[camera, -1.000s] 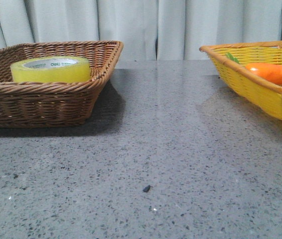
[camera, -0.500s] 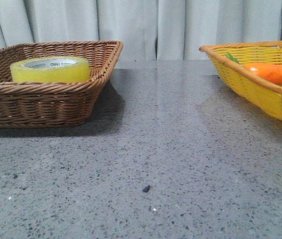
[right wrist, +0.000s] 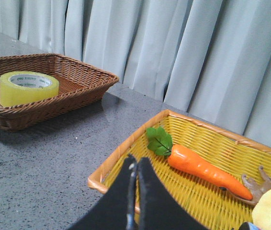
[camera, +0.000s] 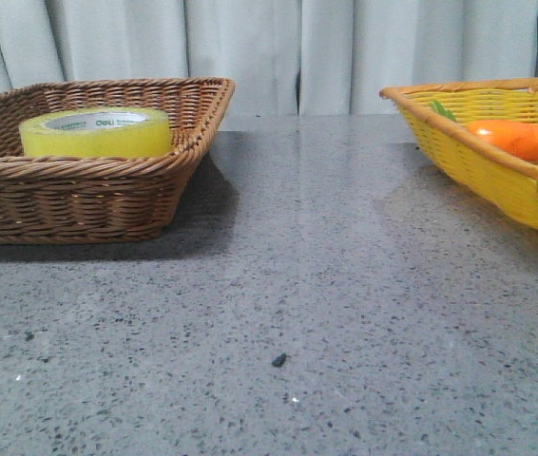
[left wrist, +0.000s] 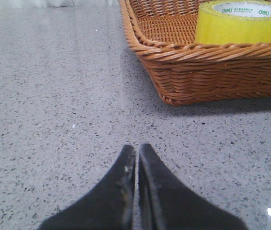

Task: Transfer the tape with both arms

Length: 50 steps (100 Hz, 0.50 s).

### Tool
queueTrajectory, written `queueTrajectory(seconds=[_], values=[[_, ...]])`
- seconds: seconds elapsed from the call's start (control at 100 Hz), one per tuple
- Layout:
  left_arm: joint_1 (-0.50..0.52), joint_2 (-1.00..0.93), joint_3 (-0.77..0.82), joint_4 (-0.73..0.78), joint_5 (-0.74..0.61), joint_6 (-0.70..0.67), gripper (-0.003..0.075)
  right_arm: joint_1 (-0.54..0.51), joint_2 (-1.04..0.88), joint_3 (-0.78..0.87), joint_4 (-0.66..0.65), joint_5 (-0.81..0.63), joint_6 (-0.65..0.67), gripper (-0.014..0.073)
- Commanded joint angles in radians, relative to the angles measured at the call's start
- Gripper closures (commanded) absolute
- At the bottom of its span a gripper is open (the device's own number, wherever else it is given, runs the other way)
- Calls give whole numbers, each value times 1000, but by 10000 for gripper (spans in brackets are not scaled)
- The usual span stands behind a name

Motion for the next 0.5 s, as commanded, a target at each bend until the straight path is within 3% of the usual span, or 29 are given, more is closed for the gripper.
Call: queueTrajectory(seconds=[0.0,0.24,0.49], values=[[3,-30,8,-11,-56,-10,741,-1,-10,-23,-23,-74,-4,666],[3,-30,8,-11,-56,-10,741,-11,-10,-23,-23,-74,-4,666],[3,-30,8,-11,-56,-10,741,-145,-10,-23,-24,-89,-4,666]])
